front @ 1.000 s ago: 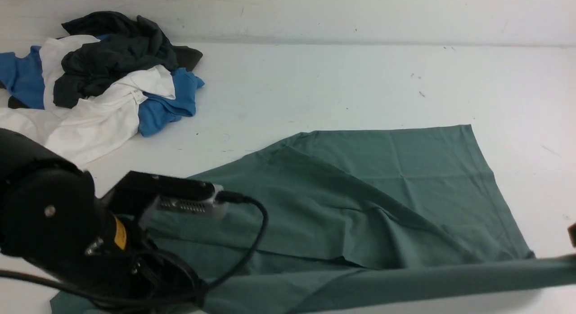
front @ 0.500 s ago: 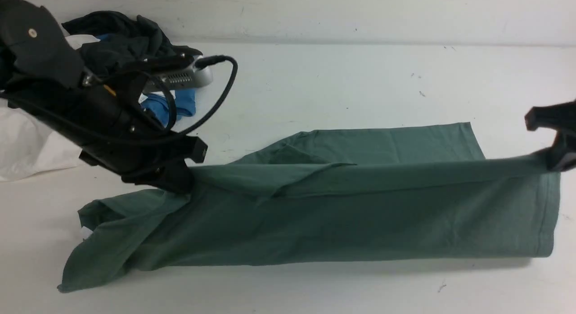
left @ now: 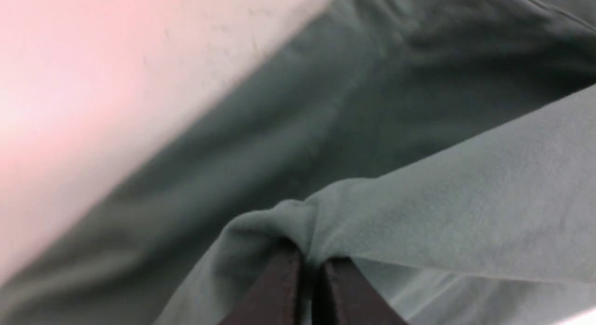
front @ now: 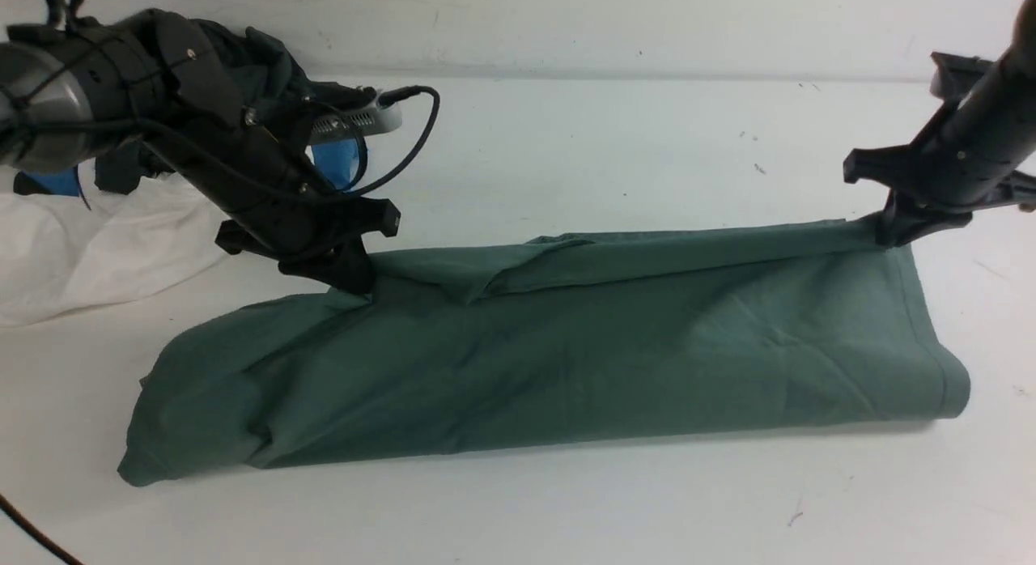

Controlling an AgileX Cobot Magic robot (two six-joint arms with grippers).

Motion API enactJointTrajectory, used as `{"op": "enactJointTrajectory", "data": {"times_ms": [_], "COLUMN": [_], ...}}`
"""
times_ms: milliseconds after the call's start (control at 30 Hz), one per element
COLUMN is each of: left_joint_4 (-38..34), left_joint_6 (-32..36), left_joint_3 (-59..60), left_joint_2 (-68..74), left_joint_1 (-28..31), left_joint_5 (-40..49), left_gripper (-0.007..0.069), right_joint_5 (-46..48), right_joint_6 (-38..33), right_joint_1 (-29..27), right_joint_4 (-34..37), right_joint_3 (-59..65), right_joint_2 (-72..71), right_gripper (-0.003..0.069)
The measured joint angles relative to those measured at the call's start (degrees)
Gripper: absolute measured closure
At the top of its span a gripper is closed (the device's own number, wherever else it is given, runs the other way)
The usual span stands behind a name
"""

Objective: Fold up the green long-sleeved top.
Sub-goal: Use both arms to drag the lower edge of the fabric forward and fold it over the upper edge

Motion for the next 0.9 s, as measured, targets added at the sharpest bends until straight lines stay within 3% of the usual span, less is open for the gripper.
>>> {"op": "enactJointTrajectory", "data": {"times_ms": [167,333,433,500,633,800,900], "left_joint_4": [-0.82,-1.09,-0.01,0.49,1.52,1.94,1.94], "left_joint_6": [0.0,0.0,-0.07,-0.25,-2.11,-2.51,-2.51], "left_joint_3": [-0.43,-0.49,-2.66,-4.42,-17.24,-29.05,-32.04], "left_joint_2": [4.4,6.21,6.59,6.71,6.72,6.47,6.21], "left_joint_1": [0.0,0.0,0.53,0.99,4.04,5.36,5.23], "left_joint_5": [-3.48,-6.01,-5.74,-4.63,2.24,9.04,14.2], "left_gripper": [0.0612,0.0603,0.0541,0.0517,0.0404,0.0349,0.0356], "right_joint_5": [-6.78,-11.4,-12.15,-11.68,-5.25,6.14,9.61], "right_joint_6": [0.0,0.0,0.0,0.0,0.0,-0.95,-2.86], "right_joint_1": [0.07,0.07,0.07,0.07,0.07,0.07,0.07], "right_joint_4": [0.07,0.24,-0.28,-0.62,-1.81,-0.63,0.09], "right_joint_3": [-0.1,-0.1,-1.64,-2.94,-13.31,-22.07,-22.77], "right_joint_2": [5.42,8.76,9.12,9.12,9.12,9.12,9.12], "right_gripper": [0.0622,0.0573,0.0468,0.0434,0.0307,0.029,0.0337]}}
